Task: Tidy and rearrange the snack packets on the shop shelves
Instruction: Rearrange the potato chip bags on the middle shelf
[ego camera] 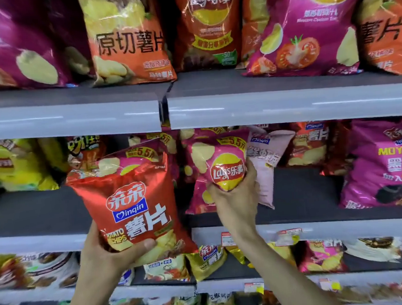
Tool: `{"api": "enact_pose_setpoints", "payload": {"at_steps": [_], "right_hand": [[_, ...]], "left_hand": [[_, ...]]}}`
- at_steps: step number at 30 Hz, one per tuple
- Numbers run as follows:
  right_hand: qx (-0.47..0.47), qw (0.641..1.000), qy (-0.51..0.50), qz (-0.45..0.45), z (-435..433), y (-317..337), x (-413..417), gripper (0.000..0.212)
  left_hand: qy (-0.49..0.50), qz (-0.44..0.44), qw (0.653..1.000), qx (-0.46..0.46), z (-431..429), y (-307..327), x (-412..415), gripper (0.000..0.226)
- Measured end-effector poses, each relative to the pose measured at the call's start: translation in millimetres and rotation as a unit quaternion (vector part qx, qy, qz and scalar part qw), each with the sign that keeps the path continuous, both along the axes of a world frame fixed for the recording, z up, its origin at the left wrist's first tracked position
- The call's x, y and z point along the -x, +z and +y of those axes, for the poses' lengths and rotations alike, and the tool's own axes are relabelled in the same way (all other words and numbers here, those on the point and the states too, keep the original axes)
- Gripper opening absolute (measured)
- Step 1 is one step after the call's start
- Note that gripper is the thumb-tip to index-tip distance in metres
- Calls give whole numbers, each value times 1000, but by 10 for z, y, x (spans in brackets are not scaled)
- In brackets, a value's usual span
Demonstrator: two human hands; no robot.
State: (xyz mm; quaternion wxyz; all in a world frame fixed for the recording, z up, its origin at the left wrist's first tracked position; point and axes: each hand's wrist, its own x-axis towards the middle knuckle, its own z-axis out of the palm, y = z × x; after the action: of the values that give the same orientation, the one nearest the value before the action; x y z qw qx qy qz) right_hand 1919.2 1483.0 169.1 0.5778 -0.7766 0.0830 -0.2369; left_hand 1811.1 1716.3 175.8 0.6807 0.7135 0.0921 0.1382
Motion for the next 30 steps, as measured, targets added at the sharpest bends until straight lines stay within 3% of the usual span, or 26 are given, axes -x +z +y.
{"api": "enact_pose_setpoints", "payload": {"at_steps": [3, 6, 9, 12, 17, 27, 30], "right_hand": [[45, 998, -52, 3, 309, -8, -166, 110], [93, 991, -66, 64, 544, -39, -311, 118], [133, 983, -31, 121, 671, -95, -331, 131], [127, 984, 29, 124, 600, -162, -238, 139], [84, 988, 102, 82, 308, -288, -133, 119], [72, 989, 96, 82, 126, -440, -416, 116], [83, 986, 126, 69, -8, -362, -373, 93]], "left_hand": [[10, 10, 1000, 18, 197, -47, 82, 122], [12, 23, 999, 22, 352, -116, 151, 125], [9, 32, 999, 4, 496, -200, 193, 118], [-2, 37, 999, 6, 562, -234, 198, 104], [-19, 54, 998, -5, 540, -191, 78, 87], [-63, 38, 997, -20, 40, 58, -126, 85], [-55, 37, 998, -12, -214, 133, -204, 88]]}}
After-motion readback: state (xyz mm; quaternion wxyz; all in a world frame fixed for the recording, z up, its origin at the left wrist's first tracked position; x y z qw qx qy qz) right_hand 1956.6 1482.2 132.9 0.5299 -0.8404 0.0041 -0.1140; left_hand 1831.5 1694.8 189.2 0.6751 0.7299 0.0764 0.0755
